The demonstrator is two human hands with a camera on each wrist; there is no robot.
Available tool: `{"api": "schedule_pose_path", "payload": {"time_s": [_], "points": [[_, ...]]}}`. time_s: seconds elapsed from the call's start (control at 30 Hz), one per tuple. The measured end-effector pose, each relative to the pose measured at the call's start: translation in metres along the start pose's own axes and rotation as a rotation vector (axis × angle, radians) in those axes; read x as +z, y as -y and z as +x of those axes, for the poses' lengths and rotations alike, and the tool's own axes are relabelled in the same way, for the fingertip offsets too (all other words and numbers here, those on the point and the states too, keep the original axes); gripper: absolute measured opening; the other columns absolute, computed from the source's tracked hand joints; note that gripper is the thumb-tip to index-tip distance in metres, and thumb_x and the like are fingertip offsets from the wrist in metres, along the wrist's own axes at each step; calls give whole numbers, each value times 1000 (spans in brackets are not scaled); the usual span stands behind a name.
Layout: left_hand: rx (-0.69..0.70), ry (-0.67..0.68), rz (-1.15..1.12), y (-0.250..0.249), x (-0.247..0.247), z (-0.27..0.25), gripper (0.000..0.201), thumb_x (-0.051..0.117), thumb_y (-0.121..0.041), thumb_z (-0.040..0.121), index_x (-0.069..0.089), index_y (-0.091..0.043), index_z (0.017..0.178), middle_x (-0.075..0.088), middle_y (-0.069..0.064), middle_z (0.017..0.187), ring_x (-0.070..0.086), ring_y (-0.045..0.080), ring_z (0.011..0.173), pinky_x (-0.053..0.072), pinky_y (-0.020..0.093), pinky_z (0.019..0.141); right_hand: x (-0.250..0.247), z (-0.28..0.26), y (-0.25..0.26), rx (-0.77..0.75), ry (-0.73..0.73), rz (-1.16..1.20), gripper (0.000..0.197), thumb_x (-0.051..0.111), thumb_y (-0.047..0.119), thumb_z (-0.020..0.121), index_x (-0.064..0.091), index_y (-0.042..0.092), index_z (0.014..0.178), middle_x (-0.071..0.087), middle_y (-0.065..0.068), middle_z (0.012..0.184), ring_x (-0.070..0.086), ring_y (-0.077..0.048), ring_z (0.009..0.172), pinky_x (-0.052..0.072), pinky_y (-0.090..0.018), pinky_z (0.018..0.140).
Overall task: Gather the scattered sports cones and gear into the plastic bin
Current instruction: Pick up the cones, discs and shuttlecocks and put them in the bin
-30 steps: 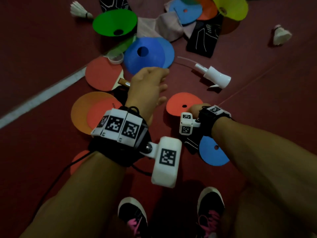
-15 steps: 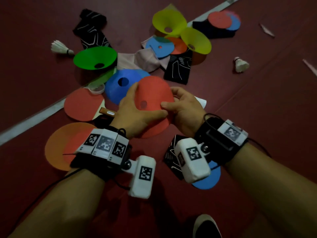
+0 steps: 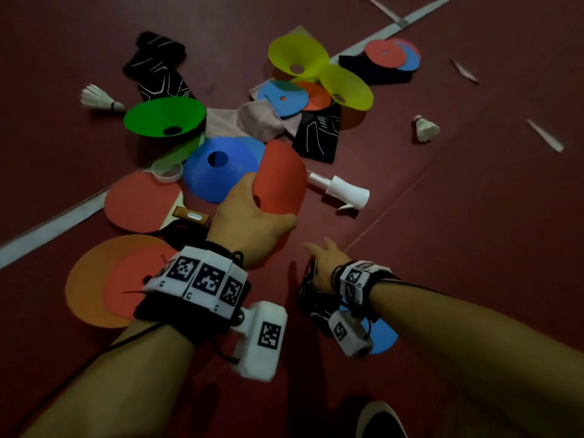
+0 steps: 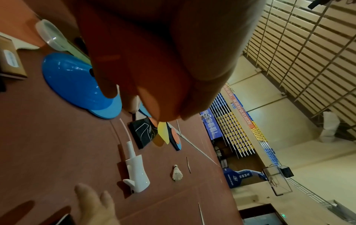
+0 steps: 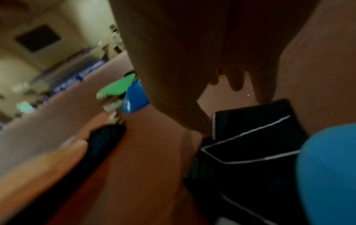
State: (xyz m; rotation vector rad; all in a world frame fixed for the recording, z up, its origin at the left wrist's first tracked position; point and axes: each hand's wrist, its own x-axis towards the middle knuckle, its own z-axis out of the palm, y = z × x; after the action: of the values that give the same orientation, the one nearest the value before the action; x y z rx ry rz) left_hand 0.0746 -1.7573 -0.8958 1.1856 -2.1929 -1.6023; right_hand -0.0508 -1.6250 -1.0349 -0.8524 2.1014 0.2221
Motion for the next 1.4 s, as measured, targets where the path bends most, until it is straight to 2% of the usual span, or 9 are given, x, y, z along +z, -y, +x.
{"api": "schedule_pose_path", "payload": {"time_s": [0.1,0.3,0.43,0.6,0.77,0.9,1.1,1.23,1.4], "points": [[11,-16,-10,-1,-4,-4,46,79,-26,73,42,-35,99,54,-16,86,54,0,78,43,24,69,19,12,-11,-14,98,-196,91,69,22,84,12,44,151,-19,-11,159,20,-47,141,33,-49,113],[42,14,-50,-2,-5,-8,49,81,-27,71,47,-33,105,58,-15,91,57,-2,81,45,15,70,22,1,-16,-117,-2,-266,28,61,20,87,53,17,113,51,-8,113,54,-34,107,48,-40,88],[34,43,-32,0,-1,-4,48,81,-27,71,47,-31,105,56,-15,86,55,-2,77,40,11,63,8,-16,3,-165,-230,205,26,65,20,78,40,19,68,45,0,67,48,-25,67,41,-32,63],[46,62,-22,-6,11,2,45,81,-27,70,53,-26,106,60,-10,89,55,-2,73,38,3,53,-16,-33,-27,40,-138,1075,28,60,1,81,51,13,104,57,-15,85,60,-29,77,50,-36,63],[27,131,-1,-3,29,4,56,83,-30,68,55,-24,116,63,-7,100,59,0,83,41,12,65,25,-38,-75,335,76,603,25,67,26,84,67,16,107,62,-11,124,61,-33,106,52,-41,90],[27,163,38,5,41,2,62,83,-37,63,56,-26,118,65,-5,103,63,12,90,50,28,78,59,-51,-93,496,186,223,55,45,45,99,42,14,144,20,-17,158,18,-32,146,11,-40,120],[29,166,64,8,45,0,54,83,-34,67,55,-29,113,63,-11,97,59,0,85,45,17,69,65,-44,-93,561,79,354,52,62,46,89,56,12,128,40,-12,138,43,-35,126,37,-41,109],[27,168,65,7,47,1,49,82,-32,69,51,-31,107,60,-13,94,56,-2,82,42,14,67,62,-40,-84,477,-76,745,17,67,23,84,68,7,90,68,-10,94,65,-28,87,55,-37,82],[37,114,77,-10,41,3,48,81,-34,65,57,-28,106,65,-6,93,63,11,82,51,29,73,13,-42,-23,271,-251,1257,13,68,10,83,68,12,70,71,-12,79,70,-27,74,57,-34,67]]}}
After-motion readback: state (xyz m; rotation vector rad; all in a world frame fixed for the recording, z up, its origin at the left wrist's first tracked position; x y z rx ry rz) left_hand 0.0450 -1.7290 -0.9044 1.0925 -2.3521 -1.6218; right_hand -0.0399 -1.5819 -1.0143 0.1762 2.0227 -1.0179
